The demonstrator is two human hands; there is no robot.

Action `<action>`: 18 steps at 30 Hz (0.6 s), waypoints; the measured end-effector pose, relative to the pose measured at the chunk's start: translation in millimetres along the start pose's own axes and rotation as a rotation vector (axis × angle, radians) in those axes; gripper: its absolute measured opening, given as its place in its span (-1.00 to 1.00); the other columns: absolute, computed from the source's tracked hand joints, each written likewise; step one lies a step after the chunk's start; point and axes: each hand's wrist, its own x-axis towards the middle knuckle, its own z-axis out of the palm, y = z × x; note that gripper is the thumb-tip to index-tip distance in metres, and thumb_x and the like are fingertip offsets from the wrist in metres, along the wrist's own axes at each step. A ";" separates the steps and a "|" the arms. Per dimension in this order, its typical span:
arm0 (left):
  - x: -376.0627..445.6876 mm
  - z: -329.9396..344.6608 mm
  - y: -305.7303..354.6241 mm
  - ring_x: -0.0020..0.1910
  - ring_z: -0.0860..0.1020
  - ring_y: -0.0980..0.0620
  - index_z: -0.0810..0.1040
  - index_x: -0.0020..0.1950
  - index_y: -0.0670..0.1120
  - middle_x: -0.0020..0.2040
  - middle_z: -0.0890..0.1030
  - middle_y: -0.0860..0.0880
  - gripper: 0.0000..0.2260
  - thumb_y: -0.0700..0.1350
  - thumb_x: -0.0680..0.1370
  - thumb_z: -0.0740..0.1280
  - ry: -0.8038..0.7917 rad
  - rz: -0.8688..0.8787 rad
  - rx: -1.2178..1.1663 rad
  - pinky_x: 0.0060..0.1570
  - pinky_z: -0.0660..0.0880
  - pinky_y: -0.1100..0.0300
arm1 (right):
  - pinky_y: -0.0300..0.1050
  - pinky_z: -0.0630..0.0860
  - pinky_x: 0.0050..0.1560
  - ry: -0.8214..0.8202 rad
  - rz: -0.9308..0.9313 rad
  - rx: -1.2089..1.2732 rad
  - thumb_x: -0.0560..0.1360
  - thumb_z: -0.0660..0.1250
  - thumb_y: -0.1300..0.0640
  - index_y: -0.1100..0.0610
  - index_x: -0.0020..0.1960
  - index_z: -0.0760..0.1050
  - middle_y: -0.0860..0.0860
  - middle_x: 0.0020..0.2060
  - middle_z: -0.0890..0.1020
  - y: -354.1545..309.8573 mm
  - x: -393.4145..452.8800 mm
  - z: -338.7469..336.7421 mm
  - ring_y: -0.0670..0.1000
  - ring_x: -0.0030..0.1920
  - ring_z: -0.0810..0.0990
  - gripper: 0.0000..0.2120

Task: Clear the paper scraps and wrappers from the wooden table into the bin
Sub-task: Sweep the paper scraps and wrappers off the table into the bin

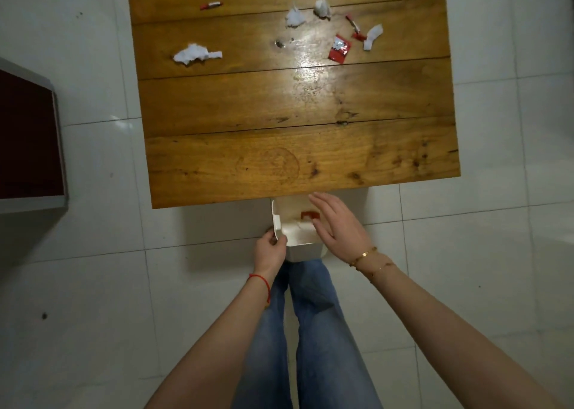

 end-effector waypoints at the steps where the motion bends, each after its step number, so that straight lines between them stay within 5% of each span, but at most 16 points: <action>1: -4.3 -0.6 -1.3 -0.01 0.62 -0.18 0.58 -0.06 -0.07 -0.07 0.66 -0.17 -0.90 -0.15 0.50 0.28 -0.007 -0.009 0.015 0.09 0.55 -0.12 | 0.04 0.26 0.43 0.046 0.036 0.017 0.57 0.22 0.12 0.20 0.42 0.31 0.12 0.37 0.41 -2.1 -2.8 -5.4 0.09 0.41 0.32 -0.55; 8: -52.8 -14.7 10.7 -0.02 0.62 -0.19 0.53 -0.22 0.01 -0.05 0.66 -0.19 -0.89 -0.09 0.50 0.28 0.003 0.051 0.086 0.05 0.56 -0.15 | -0.01 0.27 0.41 0.182 0.147 0.045 0.56 0.24 0.11 0.19 0.40 0.34 0.10 0.31 0.46 -21.2 -34.1 -38.6 0.05 0.35 0.36 -0.57; 14: -94.9 -28.1 46.5 -0.11 0.57 -0.10 0.59 0.02 -0.19 -0.13 0.61 -0.11 -0.81 -0.12 0.54 0.25 0.008 0.197 0.131 -0.13 0.48 0.11 | -0.15 0.23 0.39 0.274 0.201 0.056 0.58 0.20 0.04 0.15 0.39 0.34 0.06 0.30 0.47 -42.8 -56.2 -66.5 0.01 0.34 0.35 -0.58; 18: -111.3 -32.7 64.9 -0.17 0.55 -0.07 0.57 0.00 -0.15 -0.19 0.60 -0.09 -0.86 -0.16 0.54 0.24 -0.016 0.268 0.125 -0.18 0.51 0.09 | -0.18 0.21 0.36 0.328 0.207 0.078 0.57 0.20 0.03 0.14 0.38 0.35 0.06 0.30 0.48 -53.7 -60.6 -84.4 0.00 0.34 0.35 -0.59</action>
